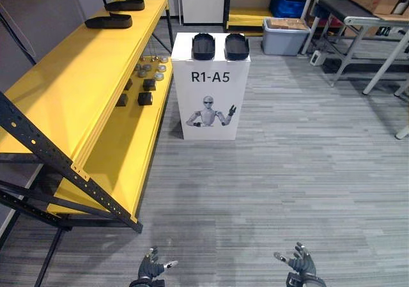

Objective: Walk over and take plastic housings, then place them on the shelf

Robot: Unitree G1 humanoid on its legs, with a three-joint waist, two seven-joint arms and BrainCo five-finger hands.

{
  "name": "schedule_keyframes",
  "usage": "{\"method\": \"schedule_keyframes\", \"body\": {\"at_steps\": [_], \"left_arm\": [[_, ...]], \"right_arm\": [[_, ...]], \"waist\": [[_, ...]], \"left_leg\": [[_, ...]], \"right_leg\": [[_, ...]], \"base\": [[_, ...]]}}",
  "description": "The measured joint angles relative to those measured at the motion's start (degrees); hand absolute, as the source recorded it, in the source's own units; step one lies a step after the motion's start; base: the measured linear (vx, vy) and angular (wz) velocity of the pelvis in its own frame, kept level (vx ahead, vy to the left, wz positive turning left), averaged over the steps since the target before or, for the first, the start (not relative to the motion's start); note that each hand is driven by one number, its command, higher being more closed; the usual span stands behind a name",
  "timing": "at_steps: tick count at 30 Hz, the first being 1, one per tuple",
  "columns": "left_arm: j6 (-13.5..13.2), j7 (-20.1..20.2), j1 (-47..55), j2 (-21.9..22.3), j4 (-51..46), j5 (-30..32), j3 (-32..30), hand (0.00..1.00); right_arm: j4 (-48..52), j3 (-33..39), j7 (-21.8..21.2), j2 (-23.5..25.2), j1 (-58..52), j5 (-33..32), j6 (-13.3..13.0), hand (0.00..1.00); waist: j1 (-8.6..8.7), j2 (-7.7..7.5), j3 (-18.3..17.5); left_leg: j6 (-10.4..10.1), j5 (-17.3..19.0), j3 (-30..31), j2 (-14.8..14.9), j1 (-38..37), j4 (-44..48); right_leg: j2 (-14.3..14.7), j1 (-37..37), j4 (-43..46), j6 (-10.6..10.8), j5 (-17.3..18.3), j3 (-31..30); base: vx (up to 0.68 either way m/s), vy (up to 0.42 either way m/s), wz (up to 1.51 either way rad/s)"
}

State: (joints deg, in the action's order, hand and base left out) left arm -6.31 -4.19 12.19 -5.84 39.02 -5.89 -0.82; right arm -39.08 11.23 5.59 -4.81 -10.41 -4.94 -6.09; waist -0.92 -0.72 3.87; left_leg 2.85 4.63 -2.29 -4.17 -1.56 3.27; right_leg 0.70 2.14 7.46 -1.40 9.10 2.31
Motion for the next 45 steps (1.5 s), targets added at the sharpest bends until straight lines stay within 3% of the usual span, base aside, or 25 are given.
{"method": "schedule_keyframes", "body": {"at_steps": [7,22,24,28,30,32,35,37,39,40,41,42,43,44,45], "left_arm": [[-0.4,1.6,1.1,0.0,-5.5,1.7,0.0,0.0],[-0.4,1.2,1.1,1.1,-6.4,1.6,0.0,0.0],[-0.4,0.9,0.9,1.1,-6.4,1.6,0.0,0.0],[-0.4,0.4,0.8,1.4,-6.4,1.5,0.0,0.0],[-0.3,-0.1,0.9,1.5,-6.7,1.5,0.0,0.0],[-0.2,-0.2,0.9,1.6,-7.2,1.5,0.0,0.0],[0.0,-0.4,0.7,1.4,-8.3,1.5,0.1,0.0],[0.1,-0.5,0.3,1.3,-8.6,1.4,0.2,0.0],[0.3,-0.7,-1.8,0.7,-8.6,0.8,0.6,0.0],[0.2,-0.9,-3.8,0.6,-8.5,0.4,0.6,0.0],[0.1,-1.4,-5.2,0.5,-8.4,0.4,0.6,0.0],[0.0,-1.8,-6.0,0.3,-7.9,0.4,0.6,0.0],[-0.1,-1.9,-6.5,0.7,-7.1,0.4,0.6,0.0],[-0.1,-1.9,-6.9,0.9,-6.6,0.4,0.5,0.0],[0.1,-1.9,-7.5,1.3,-6.3,0.5,0.5,0.0]], "right_arm": [[0.0,-0.1,-2.2,0.0,0.6,4.5,-0.2,0.0],[-3.4,-0.1,-2.1,0.1,3.6,3.0,-0.1,0.0],[-3.7,-0.1,-1.9,0.1,4.6,2.5,-0.1,0.0],[-4.7,0.0,-0.9,0.1,5.7,2.2,0.3,0.0],[-4.8,0.0,-0.8,0.1,6.2,2.2,0.4,0.0],[-4.7,0.0,-0.5,0.1,6.0,2.2,0.4,0.0],[-4.2,-0.1,-0.5,0.3,4.0,2.2,0.7,0.0],[-4.1,-0.2,-0.4,0.3,3.6,2.2,1.0,0.0],[-4.0,-0.3,-0.1,0.2,3.8,2.2,1.0,0.0],[-4.0,-0.9,0.0,-0.2,4.3,2.2,1.1,0.0],[-4.1,-1.3,0.1,-0.6,4.8,2.2,1.0,0.0],[-4.5,-1.3,0.2,-1.0,5.0,2.1,1.0,0.0],[-4.9,-1.2,0.3,-1.8,5.3,2.1,1.0,0.0],[-4.9,-1.2,0.4,-2.2,6.7,2.1,1.0,0.0],[-4.3,-1.2,0.5,-2.3,7.5,2.1,1.0,0.0]], "waist": [[0.34,0.23,0.8],[0.65,0.49,1.2],[0.56,0.56,1.5],[-0.08,1.01,2.4],[-0.17,1.42,2.8],[-0.3,1.59,3.6],[0.13,1.46,4.9],[0.29,1.6,5.4],[1.46,1.73,6.2],[2.34,2.27,7.2],[2.89,1.98,7.2],[3.11,2.0,7.4],[3.2,2.95,7.1],[2.79,3.84,7.0],[2.8,3.78,7.2]], "left_leg": [[-0.5,0.0,0.8,0.0,-1.8,-1.1],[-0.9,0.1,-0.9,0.1,-1.4,-0.9],[-1.6,0.9,-2.1,0.3,0.7,0.7],[-0.5,3.9,-4.2,1.0,3.6,5.0],[-0.3,6.2,-5.0,1.3,5.1,7.7],[1.1,9.3,-5.6,1.0,5.2,10.1],[2.4,12.5,-3.9,-0.2,1.2,11.6],[2.8,14.2,-2.4,-0.1,-1.1,12.0],[2.8,15.0,0.5,0.6,-3.6,11.1],[2.8,15.0,2.7,2.0,-5.5,9.2],[1.1,15.0,4.5,2.9,-7.3,7.6],[-0.4,15.6,5.6,3.6,-8.8,7.1],[-1.6,16.3,6.1,4.9,-9.8,7.2],[-3.5,15.4,5.7,6.3,-9.3,8.4],[-6.8,12.0,5.0,6.3,-8.5,11.7]], "right_leg": [[0.0,1.9,-1.0,0.0,0.0,0.3],[0.1,1.0,-1.0,0.2,-0.1,-1.0],[0.1,-0.6,-0.9,0.8,-0.5,-2.0],[0.5,-2.4,-0.3,1.1,-0.5,-4.0],[0.6,-4.3,2.7,2.9,1.1,-4.6],[-0.2,-10.1,16.7,5.8,5.5,-3.2],[-3.0,-19.4,39.2,5.3,7.3,1.5],[-3.9,-23.5,40.8,5.2,8.2,3.7],[-3.7,-27.7,37.0,4.9,8.1,5.1],[-3.0,-29.7,30.2,3.7,6.8,5.3],[-2.2,-30.3,20.0,3.4,2.1,5.9],[-1.8,-30.2,16.4,2.1,-6.1,5.9],[-1.1,-29.9,17.4,-1.4,-9.0,6.5],[-0.6,-30.1,19.2,-2.6,-7.4,7.2],[-1.0,-29.4,20.7,-3.5,-5.3,7.9]], "base": [[0.01,-0.005,0.03],[-0.05,0.006,-0.06],[-0.06,0.026,-0.25],[-0.02,0.045,-0.28],[0.03,0.081,-0.3],[0.03,0.087,-0.19],[0.21,0.119,0.19],[0.33,0.047,0.39],[0.46,-0.018,0.79],[0.58,-0.116,1.04],[0.58,-0.148,1.08],[0.64,-0.199,0.78],[0.68,-0.225,0.35],[0.83,-0.29,0.18],[0.69,-0.237,0.1]]}}
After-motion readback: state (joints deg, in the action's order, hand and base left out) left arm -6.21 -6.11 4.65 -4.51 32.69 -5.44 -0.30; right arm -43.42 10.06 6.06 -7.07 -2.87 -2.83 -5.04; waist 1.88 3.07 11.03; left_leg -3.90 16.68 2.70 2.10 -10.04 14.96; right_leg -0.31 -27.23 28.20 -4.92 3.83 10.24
